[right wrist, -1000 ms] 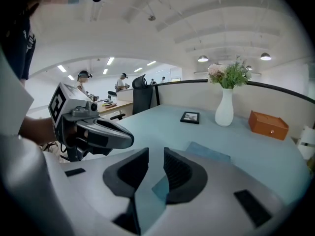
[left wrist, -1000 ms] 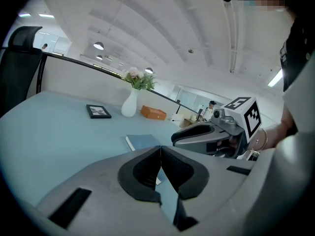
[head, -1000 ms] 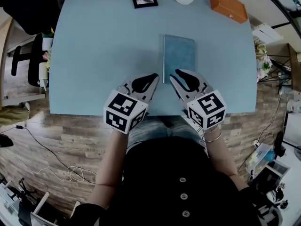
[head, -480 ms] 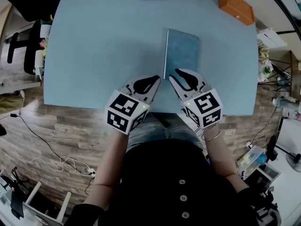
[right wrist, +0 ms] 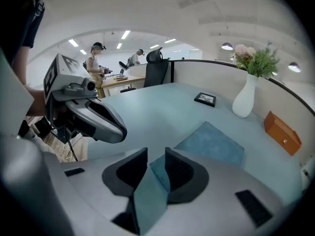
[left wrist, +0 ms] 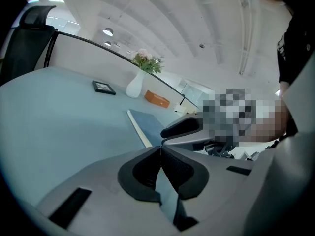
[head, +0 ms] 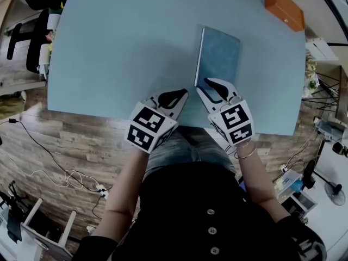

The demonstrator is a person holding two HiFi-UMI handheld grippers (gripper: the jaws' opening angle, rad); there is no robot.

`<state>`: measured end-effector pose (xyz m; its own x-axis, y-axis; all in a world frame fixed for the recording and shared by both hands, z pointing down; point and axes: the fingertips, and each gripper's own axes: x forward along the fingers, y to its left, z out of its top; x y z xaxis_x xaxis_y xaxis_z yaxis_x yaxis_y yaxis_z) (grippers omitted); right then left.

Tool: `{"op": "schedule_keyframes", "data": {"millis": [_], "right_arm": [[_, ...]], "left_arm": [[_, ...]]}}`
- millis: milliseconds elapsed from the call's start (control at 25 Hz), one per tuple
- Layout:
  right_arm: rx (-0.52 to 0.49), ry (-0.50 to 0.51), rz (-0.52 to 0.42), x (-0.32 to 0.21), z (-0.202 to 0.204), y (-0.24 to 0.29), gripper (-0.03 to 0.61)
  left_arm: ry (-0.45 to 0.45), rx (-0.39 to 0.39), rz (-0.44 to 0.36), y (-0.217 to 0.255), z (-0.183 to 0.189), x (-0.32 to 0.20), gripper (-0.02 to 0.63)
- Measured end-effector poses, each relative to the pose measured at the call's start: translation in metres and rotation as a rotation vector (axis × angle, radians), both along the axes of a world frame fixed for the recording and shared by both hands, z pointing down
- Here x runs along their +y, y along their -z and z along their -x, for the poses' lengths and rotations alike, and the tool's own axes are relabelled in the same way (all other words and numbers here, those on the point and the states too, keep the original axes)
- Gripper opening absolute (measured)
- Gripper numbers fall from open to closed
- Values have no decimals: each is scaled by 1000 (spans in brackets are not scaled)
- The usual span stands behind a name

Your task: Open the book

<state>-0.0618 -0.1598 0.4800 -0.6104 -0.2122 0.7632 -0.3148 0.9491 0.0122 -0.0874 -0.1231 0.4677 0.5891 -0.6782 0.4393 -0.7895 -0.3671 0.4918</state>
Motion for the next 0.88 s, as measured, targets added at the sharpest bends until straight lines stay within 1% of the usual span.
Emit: {"op": "schedule_keyframes", "data": {"millis": [240,280,320,520,720,880], "right_arm": [[61,34,-28,4,0,-15,123],[67,33,-38,4,0,-16,116],[71,30,-46,3,0,-17,102],[112,45,-56,7,-3,-27,110],[154,69,-111,4,-5,-34,115],[166,81,-152,1,-2,-37,117]], "left_arm": [[24,8,23,-11,5,2,12],[30,9,28,-13,6,2,12],[36,12,27,-14,7,1,12],[47,26,19,-14,4,-1,12],[40,35,29,-18,-3,0,12],[63,51,29,-18,-3,-2,12]]}}
